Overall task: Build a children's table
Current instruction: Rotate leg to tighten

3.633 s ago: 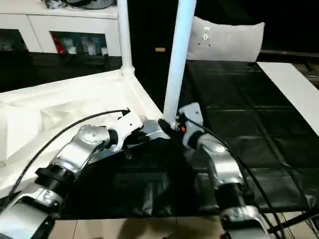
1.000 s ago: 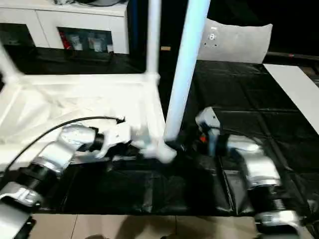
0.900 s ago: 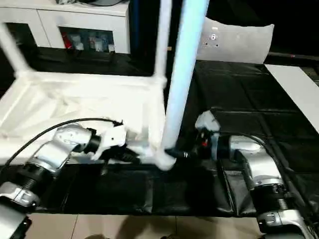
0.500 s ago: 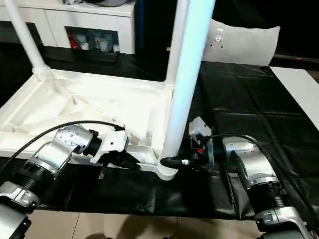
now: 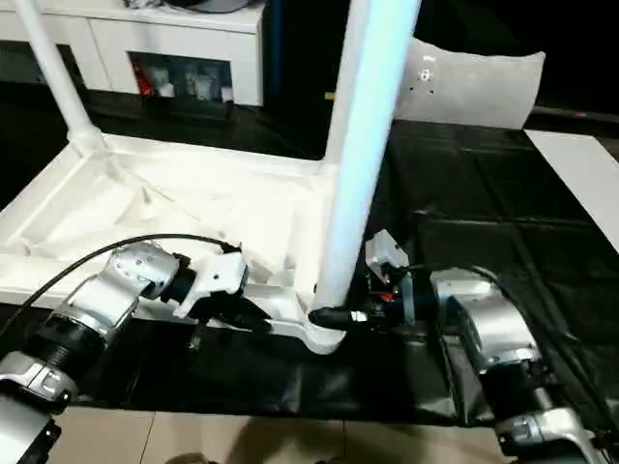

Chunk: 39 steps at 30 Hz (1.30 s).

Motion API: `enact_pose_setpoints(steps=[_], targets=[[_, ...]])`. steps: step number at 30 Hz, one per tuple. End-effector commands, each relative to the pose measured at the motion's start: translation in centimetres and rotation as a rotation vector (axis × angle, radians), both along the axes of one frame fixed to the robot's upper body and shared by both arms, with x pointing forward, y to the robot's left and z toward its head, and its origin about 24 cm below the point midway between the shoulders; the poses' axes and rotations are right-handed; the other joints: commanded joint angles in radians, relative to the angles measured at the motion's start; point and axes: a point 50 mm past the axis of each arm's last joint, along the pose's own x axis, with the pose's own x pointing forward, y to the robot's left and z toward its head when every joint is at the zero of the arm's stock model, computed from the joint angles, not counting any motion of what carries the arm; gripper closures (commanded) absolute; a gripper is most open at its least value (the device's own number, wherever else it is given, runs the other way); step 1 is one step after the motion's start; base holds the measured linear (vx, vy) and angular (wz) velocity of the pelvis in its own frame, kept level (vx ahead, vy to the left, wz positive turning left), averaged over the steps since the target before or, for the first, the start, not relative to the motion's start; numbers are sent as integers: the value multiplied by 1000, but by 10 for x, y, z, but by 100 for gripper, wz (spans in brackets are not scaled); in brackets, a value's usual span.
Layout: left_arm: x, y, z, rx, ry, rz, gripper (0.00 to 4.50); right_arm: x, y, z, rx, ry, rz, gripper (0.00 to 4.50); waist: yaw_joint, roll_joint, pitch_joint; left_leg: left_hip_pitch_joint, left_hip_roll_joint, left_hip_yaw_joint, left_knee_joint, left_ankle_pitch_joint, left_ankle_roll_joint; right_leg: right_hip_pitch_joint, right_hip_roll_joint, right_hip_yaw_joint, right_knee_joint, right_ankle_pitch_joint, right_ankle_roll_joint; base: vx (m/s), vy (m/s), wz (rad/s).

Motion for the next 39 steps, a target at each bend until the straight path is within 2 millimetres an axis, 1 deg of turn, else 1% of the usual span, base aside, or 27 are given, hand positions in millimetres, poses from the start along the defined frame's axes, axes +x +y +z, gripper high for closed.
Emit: enact_pose_setpoints(steps=[1,2,3,4,5,6,7,8,9,10,11,12,13,14,15,16,18,21,23,24,27,31,32,33,36,37,39], targets=[[-2,-16,-1,-26,14,6,450,9,11,0,-2,-7,-113,241,-6,4,-55,1,60,-17,-71,-116,40,57,-98,58,-86,-280,-190,0,0,0],[4,-20,2,-52,2,97,450,23,19,-6,-63,-34,-294,242,-13,5,-51,-1,58,-20,-75,-141,20,56,-98,56,-93,-361,-162,0,0,0],[6,-22,3,-63,-7,135,450,28,22,-9,-91,-32,-367,242,-13,5,-51,-1,58,-20,-75,-141,20,56,-98,56,-93,-361,-162,0,0,0],[7,-23,4,-69,-13,158,450,31,24,-10,-108,-29,-409,244,-35,3,-48,-4,50,-29,-80,-180,-16,59,-96,48,-102,-486,-115,-52,1,-12],[9,-25,5,-73,-20,194,450,35,27,-10,-115,-26,-457,246,-46,5,-49,0,49,-31,-80,-195,-18,55,-97,46,-112,-533,-91,-52,1,-12],[13,-29,6,-82,-32,259,450,42,33,-10,-119,-11,-559,246,-51,7,-49,1,49,-31,-78,-201,-14,53,-97,48,-113,-540,-86,0,0,0],[14,-32,7,-87,-38,291,450,45,36,-10,-117,5,-606,246,-60,7,-50,-4,51,-33,-81,-191,-13,55,-96,49,-110,-513,-92,0,0,0],[16,-36,7,-95,-47,325,450,48,40,-10,-110,15,-649,246,-67,6,-52,-3,52,-33,-81,-192,-11,53,-93,50,-109,-485,-99,0,0,0],[17,-39,7,-102,-52,356,450,49,45,-10,-94,24,-678,246,-70,-1,-54,-3,51,-31,-78,-189,-5,52,-94,50,-108,-469,-106,0,0,0],[18,-42,8,-105,-59,385,450,50,49,-9,-80,23,-695,246,-73,3,-55,-2,52,-29,-77,-173,4,52,-94,54,-104,-424,-125,0,0,0],[18,-43,7,-104,-64,396,450,50,51,-9,-71,20,-694,246,-73,1,-56,-3,51,-25,-73,-155,16,51,-92,56,-102,-377,-140,0,0,0],[19,-45,7,-102,-73,413,450,50,53,-8,-57,14,-692,214,-72,1,-57,-3,51,-24,-73,-146,21,53,-93,57,-99,-358,-148,0,0,0],[19,-47,7,-96,-85,429,450,49,58,-8,-43,3,-692,214,-71,1,-58,-2,50,-22,-71,-139,28,52,-92,59,-99,-341,-154,0,0,0],[20,-50,7,-99,-96,443,450,47,62,-7,-17,-11,-677,195,-68,-1,-60,-3,51,-19,-70,-107,45,55,-91,59,-91,-280,-173,0,0,0],[20,-50,7,-98,-101,446,450,46,62,-6,-11,-15,-672,179,-68,-1,-60,-3,51,-19,-70,-107,45,55,-91,59,-91,-280,-173,0,0,0],[21,-49,6,-89,-116,451,450,44,60,-4,7,-25,-657,176,-62,3,-61,-4,53,-18,-70,-76,59,58,-91,59,-85,-221,-185,0,0,0],[21,-46,6,-75,-126,451,450,43,57,-4,-1,-36,-650,167,-58,4,-61,-4,54,-19,-71,-61,68,59,-90,59,-81,-186,-197,0,0,0],[22,-39,5,-50,-140,441,450,41,44,-5,-22,-61,-624,134,-54,4,-59,-3,55,-17,-71,-81,65,60,-92,59,-84,-198,-199,0,0,0],[21,-33,3,-28,-150,410,450,36,31,-4,-22,-79,-579,119,-48,4,-59,-1,55,-17,-71,-99,70,62,-91,60,-87,-220,-185,0,0,0],[21,-32,3,-25,-151,407,450,36,30,-4,-21,-80,-574,112,-48,3,-58,-2,55,-18,-71,-95,72,62,-91,60,-86,-217,-186,0,0,0],[18,-26,1,-28,-143,350,450,26,13,-1,-24,-110,-465,75,-44,2,-58,-3,55,-17,-70,-96,79,62,-92,59,-87,-218,-186,0,0,0],[13,-19,-1,-4,-139,260,450,23,-5,0,-70,-132,-416,44,-40,2,-56,-3,55,-17,-71,-106,81,60,-91,58,-91,-252,-177,0,0,0],[10,-17,-2,6,-137,205,450,21,-11,2,-93,-146,-387,44,-38,2,-56,-1,55,-18,-71,-113,78,59,-92,58,-93,-274,-171,0,0,0],[6,-12,-2,28,-127,130,450,16,-18,4,-113,-150,-294,44,-36,3,-56,-1,55,-18,-71,-118,77,59,-93,57,-94,-289,-166,0,0,0],[4,-10,-1,39,-123,90,450,12,-21,5,-118,-146,-236,44,-31,3,-57,1,57,-17,-70,-117,85,58,-91,58,-92,-273,-170,0,0,0],[3,-9,-1,47,-121,62,450,10,-22,6,-118,-141,-195,59,-29,3,-57,1,58,-17,-71,-112,86,57,-91,57,-89,-256,-181,0,0,0],[1,-9,0,56,-117,9,450,7,-23,7,-113,-128,-138,78,-27,3,-57,1,59,-18,-71,-111,88,57,-92,56,-89,-253,-187,0,0,0]])
